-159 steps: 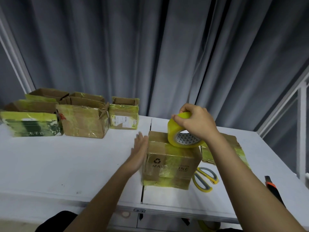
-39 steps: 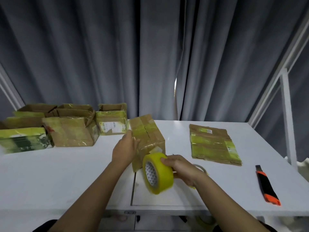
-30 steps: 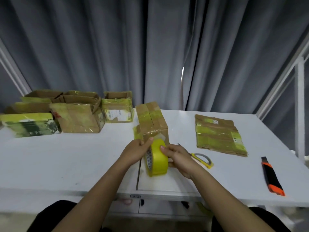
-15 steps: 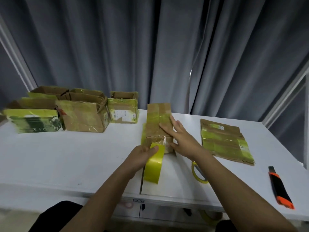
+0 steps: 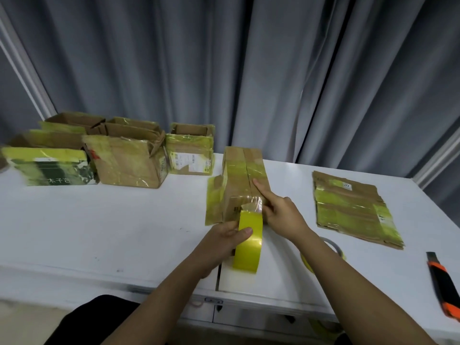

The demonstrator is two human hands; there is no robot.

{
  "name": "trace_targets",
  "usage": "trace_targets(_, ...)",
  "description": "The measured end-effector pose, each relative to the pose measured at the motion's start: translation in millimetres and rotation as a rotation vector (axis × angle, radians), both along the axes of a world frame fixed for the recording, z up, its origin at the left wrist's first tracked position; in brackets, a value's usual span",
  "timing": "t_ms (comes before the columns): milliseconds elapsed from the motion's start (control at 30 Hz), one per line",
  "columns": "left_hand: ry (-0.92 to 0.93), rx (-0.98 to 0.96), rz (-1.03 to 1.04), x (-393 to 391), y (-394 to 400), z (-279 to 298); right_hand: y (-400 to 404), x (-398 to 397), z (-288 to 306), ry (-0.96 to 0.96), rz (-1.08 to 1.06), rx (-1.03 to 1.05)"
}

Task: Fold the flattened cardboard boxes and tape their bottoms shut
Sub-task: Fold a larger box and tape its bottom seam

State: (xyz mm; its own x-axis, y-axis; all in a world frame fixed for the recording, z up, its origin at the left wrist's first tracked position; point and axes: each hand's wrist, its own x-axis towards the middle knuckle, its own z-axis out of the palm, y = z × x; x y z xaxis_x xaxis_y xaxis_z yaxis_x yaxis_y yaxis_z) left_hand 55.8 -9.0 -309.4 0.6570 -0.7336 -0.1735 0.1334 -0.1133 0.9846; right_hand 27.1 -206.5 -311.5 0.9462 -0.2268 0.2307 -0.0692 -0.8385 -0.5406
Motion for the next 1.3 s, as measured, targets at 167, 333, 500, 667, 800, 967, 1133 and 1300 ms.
trace_targets(167,0.024,0.038,0.049,3.4,-8.8,-1.5,-2.5,11.5,2.7,-0.005,-0.015,-0.005)
trace_targets(333,-0.01,0.096,0.114,8.3,-14.6,-2.4,-2.3,15.3,8.5,0.002,-0.032,0.024)
trace_targets(500,0.003,0.105,0.144,8.6,-19.4,-4.9,-1.9,14.8,12.4,0.01,-0.065,0.086)
trace_targets(667,-0.028,0.074,0.238,14.9,-23.6,-1.1,-6.4,22.8,33.0,0.006,-0.091,0.085)
trace_targets(800,-0.084,0.122,0.233,17.7,-23.3,1.7,-8.7,22.4,47.5,0.117,-0.049,-0.016)
trace_targets(967,-0.83,0.419,0.221,35.8,-16.4,14.1,-6.4,17.8,42.1,0.105,-0.057,-0.02)
trace_targets(1133,-1.111,0.486,-0.175,69.8,-25.0,37.7,-7.7,17.6,40.6,0.068,-0.067,0.01)
trace_targets(1300,-1.041,0.477,-0.213,80.7,-28.3,34.2,-18.0,10.5,32.4,0.0,-0.114,0.056)
